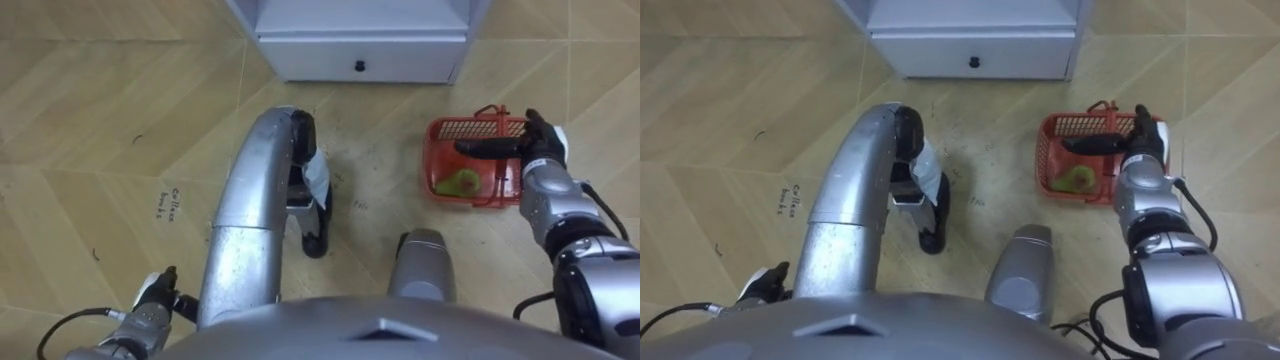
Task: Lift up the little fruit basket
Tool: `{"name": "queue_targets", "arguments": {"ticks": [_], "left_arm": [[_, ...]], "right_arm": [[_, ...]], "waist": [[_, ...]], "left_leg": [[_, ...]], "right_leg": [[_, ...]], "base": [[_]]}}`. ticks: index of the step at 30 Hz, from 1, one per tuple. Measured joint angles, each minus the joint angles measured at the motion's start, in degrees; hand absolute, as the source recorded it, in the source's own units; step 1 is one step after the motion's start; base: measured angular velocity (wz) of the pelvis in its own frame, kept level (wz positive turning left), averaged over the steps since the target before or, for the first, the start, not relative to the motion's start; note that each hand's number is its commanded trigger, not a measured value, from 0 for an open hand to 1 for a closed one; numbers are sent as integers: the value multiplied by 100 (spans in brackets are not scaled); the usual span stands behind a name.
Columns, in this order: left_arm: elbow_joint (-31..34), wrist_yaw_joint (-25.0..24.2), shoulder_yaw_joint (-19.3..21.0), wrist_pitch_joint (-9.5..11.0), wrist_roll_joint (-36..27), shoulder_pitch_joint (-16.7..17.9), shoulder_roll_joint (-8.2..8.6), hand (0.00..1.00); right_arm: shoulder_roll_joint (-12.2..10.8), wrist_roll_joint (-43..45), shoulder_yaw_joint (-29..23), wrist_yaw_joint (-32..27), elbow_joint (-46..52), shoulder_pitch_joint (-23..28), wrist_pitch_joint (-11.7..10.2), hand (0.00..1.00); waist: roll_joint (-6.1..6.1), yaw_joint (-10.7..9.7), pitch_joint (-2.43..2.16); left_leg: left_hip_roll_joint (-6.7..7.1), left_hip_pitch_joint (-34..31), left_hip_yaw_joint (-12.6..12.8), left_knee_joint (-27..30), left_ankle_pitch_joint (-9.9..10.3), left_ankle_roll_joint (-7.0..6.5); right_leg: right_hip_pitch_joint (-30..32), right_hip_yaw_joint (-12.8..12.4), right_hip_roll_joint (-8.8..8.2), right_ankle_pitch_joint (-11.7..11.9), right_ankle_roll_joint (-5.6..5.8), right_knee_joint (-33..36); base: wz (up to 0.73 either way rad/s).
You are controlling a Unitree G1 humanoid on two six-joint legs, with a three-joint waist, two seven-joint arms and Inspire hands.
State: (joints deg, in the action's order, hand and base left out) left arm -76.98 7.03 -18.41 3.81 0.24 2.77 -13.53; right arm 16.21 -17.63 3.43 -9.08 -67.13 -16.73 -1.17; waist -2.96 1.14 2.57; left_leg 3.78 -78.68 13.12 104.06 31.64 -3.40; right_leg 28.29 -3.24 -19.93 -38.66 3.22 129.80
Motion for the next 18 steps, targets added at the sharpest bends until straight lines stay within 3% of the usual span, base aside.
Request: {"name": "queue_targets", "arguments": {"ticks": [10, 11, 12, 18], "left_arm": [[53, -50, -127, -11, -1, 8, 2, 0], [62, -56, -195, -11, -1, 7, 2, 0], [70, -70, -230, -16, 0, 7, 6, 0], [179, -136, -388, -34, 0, -2, 18, 0]], "right_arm": [[3, -505, 114, 116, -271, 12, 9, 0], [6, -503, 162, 116, -271, 11, 11, 54], [-1, -506, 168, 116, -289, 11, 20, 100], [13, -533, 218, 115, -331, 9, 55, 100]], "waist": [[41, 81, 6], [46, 80, 3], [51, 80, 4], [144, 85, 15]], "left_leg": [[-2, -45, -18, 8, 0, 1], [-7, -87, -27, 14, -2, 5], [-8, -105, -34, 18, -3, 6], [-12, -154, -76, 49, -3, 6]], "right_leg": [[26, 21, 27, 0, 1, -3], [69, 21, 36, -1, 3, 4], [83, 24, 45, -6, 13, -1], [97, 47, 98, -9, 21, -4]], "base": [[0], [0], [0], [0]]}}
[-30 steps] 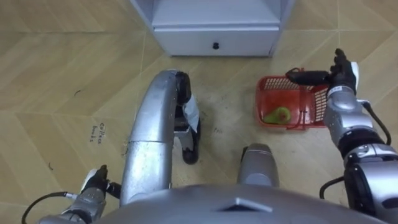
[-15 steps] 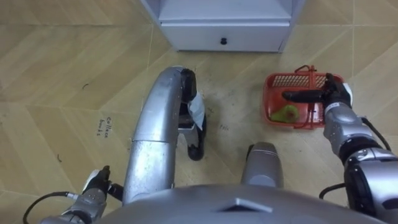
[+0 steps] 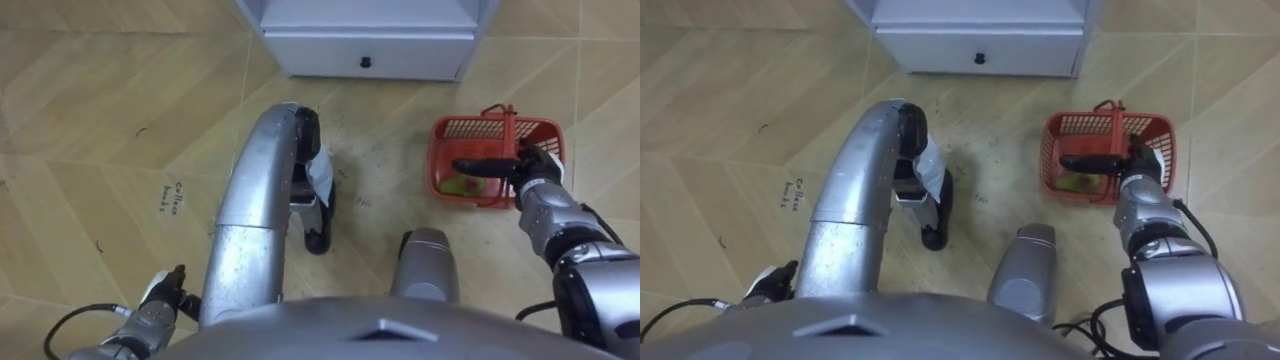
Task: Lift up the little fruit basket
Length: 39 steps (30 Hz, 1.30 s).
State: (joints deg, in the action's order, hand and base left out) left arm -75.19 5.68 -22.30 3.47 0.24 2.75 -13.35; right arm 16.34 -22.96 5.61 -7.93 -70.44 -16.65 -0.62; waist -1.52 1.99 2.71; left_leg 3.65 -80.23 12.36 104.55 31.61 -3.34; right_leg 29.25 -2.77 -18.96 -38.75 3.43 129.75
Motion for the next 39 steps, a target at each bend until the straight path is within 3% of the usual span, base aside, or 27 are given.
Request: {"name": "queue_targets", "arguments": {"ticks": [5, 9, 14, 17, 22, 28, 30, 32, 35, 39], "left_arm": [[-3, -10, -56, -22, -14, -1, 10, 0], [-3, -10, -55, -36, -16, -1, 68, 0], [-3, -11, -55, -41, -17, -2, 80, 0], [-4, -16, -55, -40, -57, 1, 81, 0], [-2, -58, -55, -40, -62, 0, 80, 0], [26, -226, -36, -66, -61, -26, 70, 0], [109, -307, -35, -115, -59, -92, 57, 0], [115, -403, -20, -118, -58, -158, 57, 0], [91, -441, 207, -174, -55, -395, 59, 0], [84, -469, 348, -174, -54, -747, 58, 0]], "right_arm": [[-1, -61, 35, 18, -6, -36, 37, 100], [11, -125, 34, 59, -4, -49, 37, 100], [18, -127, 41, 64, -5, -53, 39, 100], [21, -125, 113, 94, -42, -51, 76, 100], [19, -124, 211, 200, -39, -79, 75, 100], [16, -77, 219, 297, -36, -79, 76, 100], [30, -47, 253, 323, -35, -85, 76, 100], [59, -42, 280, 340, -34, -100, 76, 100], [99, 107, 328, 359, 28, -100, 122, 100], [99, 183, 384, 384, 217, -131, 197, 100]], "waist": [[42, 17, 3], [144, 15, -1], [152, 16, 0], [82, 16, 43], [34, 16, 64], [-69, 9, 39], [-123, 17, 64], [-125, 14, 62], [-161, 12, 82], [-167, 25, 80]], "left_leg": [[-15, -46, 0, 5, 0, 0], [-16, -48, 1, 3, 0, 0], [-15, -47, -1, -4, -3, 7], [-11, -53, -3, 0, 2, 16], [-10, -78, -10, 20, 3, 16], [7, -76, -9, 26, 3, 15], [11, -37, -37, 61, 5, 11], [23, -17, -98, 122, 14, 0], [129, 89, -171, 168, 74, 6], [156, 204, -203, 301, 152, -107]], "right_leg": [[70, -22, 3, -4, 8, 13], [76, -28, 4, -5, 8, 14], [87, -37, 9, -5, 8, 13], [87, -38, 6, -4, 8, 14], [80, -34, 5, -4, 8, 13], [40, -30, -4, -5, 8, 12], [-24, -30, 16, -5, 6, 3], [-88, -42, 57, -5, 6, 0], [-260, -36, 54, -10, -8, -11], [-507, 12, 123, -5, 1, -58]], "base": [[0], [0], [0], [0], [0], [0], [-5], [-11], [-6], [-3]]}}
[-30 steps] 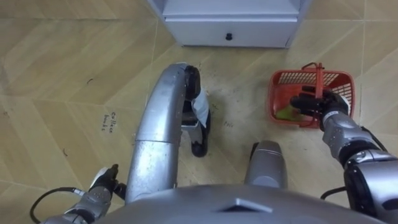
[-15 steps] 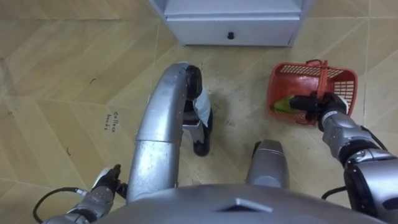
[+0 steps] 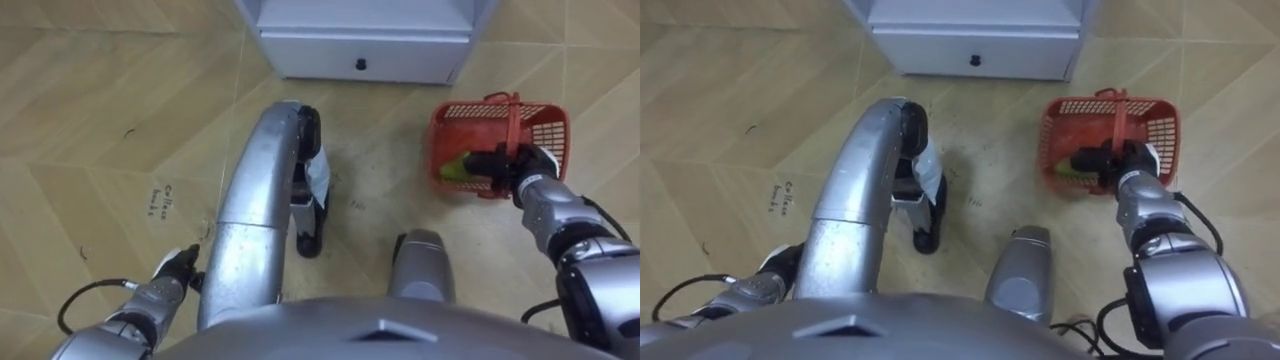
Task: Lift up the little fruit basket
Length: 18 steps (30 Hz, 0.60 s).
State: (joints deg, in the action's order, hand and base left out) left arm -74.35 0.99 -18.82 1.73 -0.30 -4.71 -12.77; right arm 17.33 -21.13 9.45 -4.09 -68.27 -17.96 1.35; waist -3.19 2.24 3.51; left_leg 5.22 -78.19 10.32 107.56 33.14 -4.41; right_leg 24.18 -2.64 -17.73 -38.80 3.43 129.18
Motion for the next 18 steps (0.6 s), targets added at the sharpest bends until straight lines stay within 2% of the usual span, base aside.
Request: {"name": "queue_targets", "arguments": {"ticks": [2, 4, 6, 7, 8, 10, 13, 14, 15, 18], "left_arm": [[-7, -7, 13, -6, 4, -140, 0, 0], [-79, -4, 72, -9, 2, -236, 12, 0], [-87, -4, 85, -77, 0, -296, 19, 0], [-75, -7, 85, -98, 1, -305, 18, 0], [-62, -3, 93, -153, 8, -330, 20, 0], [-50, 2, 180, -199, 15, -333, 34, 0], [-43, 13, 465, -306, 47, -323, 48, 0], [-48, 13, 532, -325, 50, -277, 50, 0], [-15, 23, 655, -389, 51, -270, 51, 0], [62, 110, 945, -465, 268, -197, 29, 0]], "right_arm": [[-28, 146, 8, 1, 40, -55, 3, 100], [-51, 232, 58, 2, 55, -129, 11, 100], [-59, 339, 61, 12, 237, -147, 135, 100], [-60, 340, 73, 14, 272, -166, 151, 100], [-63, 346, 134, 37, 320, -209, 203, 100], [-114, 371, 225, 65, 338, -292, 248, 100], [-177, 381, 342, 195, 636, -363, 253, 100], [-182, 403, 341, 204, 705, -362, 253, 100], [-193, 410, 341, 226, 861, -345, 252, 100], [-342, 610, 342, 231, 1126, -280, 250, 100]], "waist": [[-28, -9, -6], [-35, 17, -10], [-5, 131, -18], [5, 144, -21], [33, 193, -29], [56, 294, -45], [59, 399, -57], [59, 411, -57], [46, 415, -58], [23, 429, -63]], "left_leg": [[52, 2, -17, 21, 22, -46], [17, 40, -25, 3, 64, -141], [-53, 204, -34, -178, 107, -222], [-55, 253, -39, -290, 108, -228], [-72, 391, -51, -545, 88, -259], [-153, 675, -68, -1052, 43, -274], [-167, 1387, -76, -2408, -283, -279], [-157, 1506, -80, -2627, -346, -275], [-137, 1756, -95, -3029, -460, -265], [-145, 2327, -156, -3891, -692, -171]], "right_leg": [[-43, 17, 28, -22, -24, -72], [-103, -18, 155, -85, 20, -238], [-149, -154, 393, -129, 74, -661], [-145, -173, 430, -132, 80, -826], [-139, -193, 488, -133, 82, -1198], [-152, -211, 497, -136, 88, -1947], [-496, 3, 355, -124, 118, -3943], [-582, 38, 333, -112, 143, -4275], [-755, 102, 272, -66, 228, -4895], [-1300, 157, 277, 135, 304, -6422]], "base": [[7], [-1], [-17], [-19], [-24], [-40], [-39], [-37], [-47], [-42]]}}
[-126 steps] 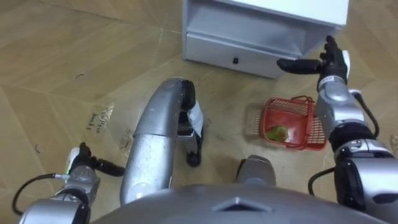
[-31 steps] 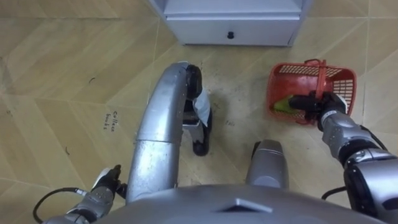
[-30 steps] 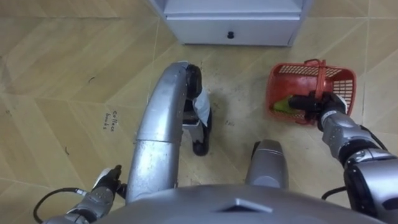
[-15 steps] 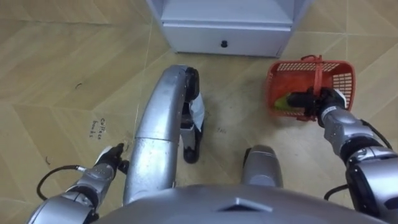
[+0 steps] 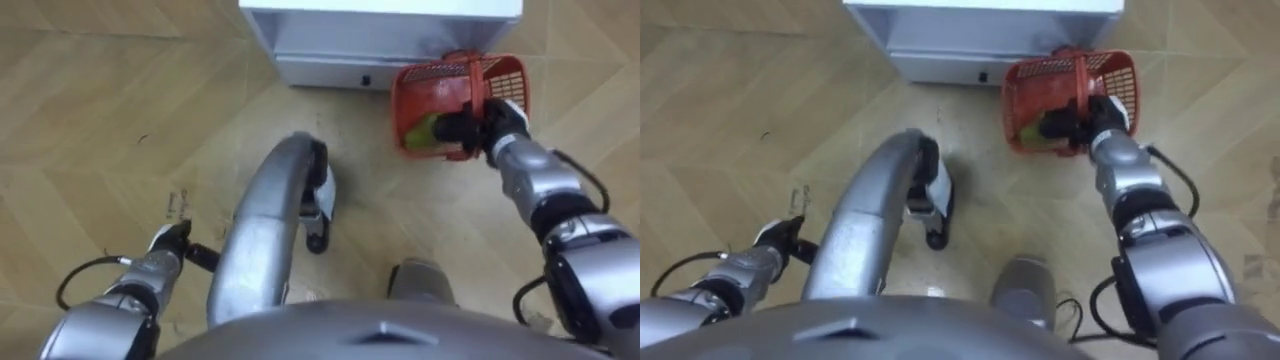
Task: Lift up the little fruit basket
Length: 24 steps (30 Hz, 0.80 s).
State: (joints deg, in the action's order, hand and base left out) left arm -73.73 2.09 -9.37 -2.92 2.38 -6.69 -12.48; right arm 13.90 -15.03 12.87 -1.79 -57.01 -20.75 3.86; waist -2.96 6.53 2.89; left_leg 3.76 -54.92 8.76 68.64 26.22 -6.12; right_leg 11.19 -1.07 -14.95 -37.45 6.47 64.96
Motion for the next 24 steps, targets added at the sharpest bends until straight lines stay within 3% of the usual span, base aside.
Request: {"name": "queue_targets", "arguments": {"ticks": [2, 3, 5, 6, 7, 8, 10, 11, 12, 13, 14, 15, 16, 17, 18, 19, 21, 24], "left_arm": [[52, 6, 66, -43, 41, 54, -19, 0], [125, 10, 152, -89, 47, 137, -27, 0], [370, 18, 283, -206, 48, 300, -38, 0], [483, 24, 307, -249, 35, 380, -46, 0], [575, 29, 303, -286, 37, 393, -49, 0], [585, 40, 300, -290, 36, 385, -63, 0], [544, 170, 289, -299, 33, 390, -73, 0], [541, 260, 287, -296, 20, 376, -75, 0], [563, 317, 298, -280, 8, 374, -99, 0], [566, 361, 312, -262, 8, 369, -103, 0], [577, 450, 302, -182, -10, 389, -120, 0], [577, 530, 278, -104, -56, 418, -127, 0], [615, 638, 290, 2, -53, 469, -92, 0], [709, 670, 283, 38, -52, 563, -71, 0], [825, 725, 285, 108, -44, 727, -66, 0], [836, 761, 296, 111, -38, 817, -71, 0], [857, 828, 305, 139, -31, 939, -82, 0], [890, 847, 306, 85, 109, 1284, -64, 0]], "right_arm": [[-50, 1, -1, 1, 151, 178, 0, 100], [-65, 0, 0, -1, 274, 311, 0, 100], [-77, 48, 5, -9, 400, 479, 6, 100], [-65, 151, 6, -7, 557, 660, 25, 100], [-48, 283, -13, -6, 730, 882, 76, 100], [-50, 352, -11, 11, 791, 946, 104, 100], [-55, 506, -4, 72, 962, 1015, 116, 100], [-46, 631, 51, 60, 1118, 1023, 116, 100], [-46, 711, 116, 63, 1293, 1046, 113, 100], [-48, 767, 145, 64, 1359, 1074, 95, 100], [-54, 891, 236, 63, 1386, 1108, 72, 100], [-43, 982, 301, 53, 1394, 1178, 58, 100], [-8, 1020, 309, 43, 1445, 1275, 51, 100], [6, 1020, 329, 43, 1460, 1320, 54, 100], [-11, 1008, 343, 52, 1521, 1325, 52, 100], [-24, 995, 356, 80, 1551, 1332, 45, 100], [-18, 937, 317, 133, 1665, 1332, 42, 100], [10, 961, 314, 233, 2100, 1334, 41, 100]], "waist": [[-51, -1, -31], [-65, -34, -46], [-57, -53, -53], [-72, -53, -65], [-87, -41, -83], [-90, -28, -105], [-43, 55, -126], [37, 127, -143], [118, 110, -184], [154, 80, -198], [180, 19, -189], [138, -28, -188], [132, -74, -187], [163, -80, -227], [189, -90, -229], [209, -175, -235], [132, -191, -216], [67, -163, -222]], "left_leg": [[-4, 341, -11, -428, -124, 29], [-18, 571, 2, -639, -176, 20], [-71, 956, 67, -965, -186, 6], [-104, 1263, 88, -1334, -195, 16], [-95, 1617, 76, -1707, -256, 1], [-94, 1776, 59, -1894, -280, 2], [-98, 2166, -132, -2311, -365, 50], [-102, 2393, -392, -2552, -418, 136], [-111, 2613, -723, -2771, -484, 248], [-115, 2732, -908, -2879, -518, 303], [-110, 3076, -1151, -3173, -592, 402], [-110, 3387, -1214, -3403, -662, 475], [-133, 3567, -1244, -3473, -667, 537], [-189, 3639, -1184, -3528, -694, 589], [-345, 3806, -1034, -3767, -796, 721], [-500, 4001, -932, -4072, -909, 759], [-595, 4305, -799, -4597, -1134, 795], [-670, 4589, -736, -5021, -1319, 819]], "right_leg": [[-328, 32, 13, 271, 3, -780], [-541, 51, 47, 552, -3, -1175], [-642, 79, 113, 1284, -52, -1306], [-588, 151, 116, 1955, -67, -1183], [-501, 172, 125, 2795, -62, -1016], [-397, 161, 123, 3009, -123, -873], [134, 136, 151, 2507, -121, -402], [553, 183, 265, 2020, -113, -358], [916, 342, 377, 1658, -189, -552], [1018, 454, 430, 1524, -203, -756], [1166, 521, 524, 1385, -209, -1403], [1182, 517, 539, 1422, -228, -2223], [1114, 596, 558, 1685, -355, -2633], [954, 738, 577, 1719, -414, -2771], [673, 925, 693, 1849, -553, -3129], [349, 1078, 829, 1984, -613, -3498], [-5, 1204, 939, 2164, -654, -4028], [-349, 1230, 1099, 2433, -665, -4688]], "base": [[-32], [-32], [-18], [9], [10], [-10], [-39], [-51], [-44], [-16], [14], [32], [33], [18], [22], [26], [36], [6]]}}
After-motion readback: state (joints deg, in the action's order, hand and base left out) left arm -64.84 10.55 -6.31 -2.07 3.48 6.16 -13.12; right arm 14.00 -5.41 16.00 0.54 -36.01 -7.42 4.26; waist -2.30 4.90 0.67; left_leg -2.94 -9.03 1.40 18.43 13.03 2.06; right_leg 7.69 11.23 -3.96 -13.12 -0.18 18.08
